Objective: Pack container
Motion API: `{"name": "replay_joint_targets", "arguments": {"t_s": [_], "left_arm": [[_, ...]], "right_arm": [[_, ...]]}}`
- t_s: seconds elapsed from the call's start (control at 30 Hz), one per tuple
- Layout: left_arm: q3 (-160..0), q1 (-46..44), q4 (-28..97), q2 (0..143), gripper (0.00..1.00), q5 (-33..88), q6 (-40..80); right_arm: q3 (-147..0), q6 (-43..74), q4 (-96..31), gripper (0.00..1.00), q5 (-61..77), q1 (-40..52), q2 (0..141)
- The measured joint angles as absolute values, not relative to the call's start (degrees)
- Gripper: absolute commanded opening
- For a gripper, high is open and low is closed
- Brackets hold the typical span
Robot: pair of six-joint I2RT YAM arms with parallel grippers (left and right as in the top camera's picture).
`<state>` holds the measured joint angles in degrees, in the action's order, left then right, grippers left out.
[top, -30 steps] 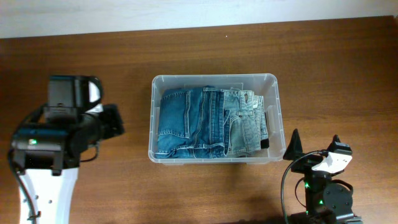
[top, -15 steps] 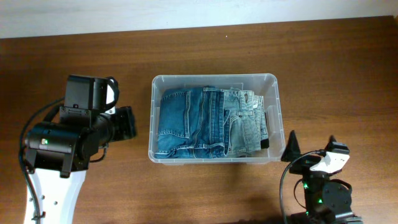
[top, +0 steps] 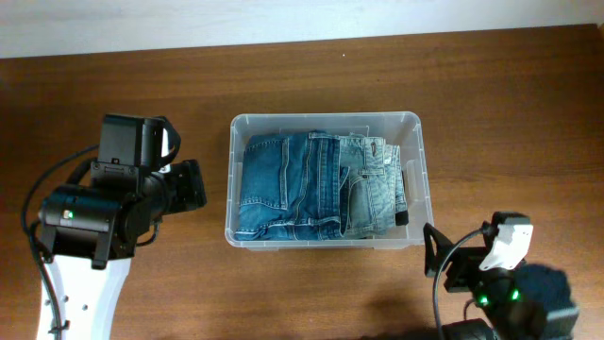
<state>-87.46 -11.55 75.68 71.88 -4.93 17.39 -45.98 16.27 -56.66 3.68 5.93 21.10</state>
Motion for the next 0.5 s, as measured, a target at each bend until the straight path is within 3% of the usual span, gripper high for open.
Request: {"name": "replay_joint_targets", "arguments": {"t_s": [0.03, 0.07, 0.1, 0.13, 0.17, 0.2, 0.5], "left_arm": [[-87.44, -11.55, 75.83, 71.88, 0.01, -4.97, 17.39], [-87.39, -11.55, 76.09, 71.88, 0.01, -4.95, 17.56], [-87.35, -11.55, 76.36, 71.88, 0.00, -4.95, 17.82], [-87.31, -11.55, 76.79, 71.88, 0.01, -4.95, 18.04], [-87.24, -11.55, 77.41, 71.88, 0.01, -4.97, 18.35], [-87.20, -11.57, 77.87, 71.88, 0.01, -4.95, 18.55], [-82.41, -11.55, 78.28, 71.88, 0.01, -4.95, 19.53]], "right_arm": [[-48.66, 16.45, -59.96, 0.98, 4.49, 5.93, 24.18], [-51.13, 16.53, -62.96, 0.98, 5.37, 5.93, 27.64], [-53.01, 16.51, -65.45, 0.82, 6.20, 5.93, 30.83], [-54.28, 16.29, -67.20, 0.59, 7.09, 5.93, 33.67], [-55.33, 16.05, -69.01, 0.19, 8.25, 5.93, 36.62], [-55.81, 16.05, -70.08, 0.04, 9.13, 5.93, 38.28], [-56.21, 16.32, -80.14, 0.04, 15.68, 5.93, 42.96]]}}
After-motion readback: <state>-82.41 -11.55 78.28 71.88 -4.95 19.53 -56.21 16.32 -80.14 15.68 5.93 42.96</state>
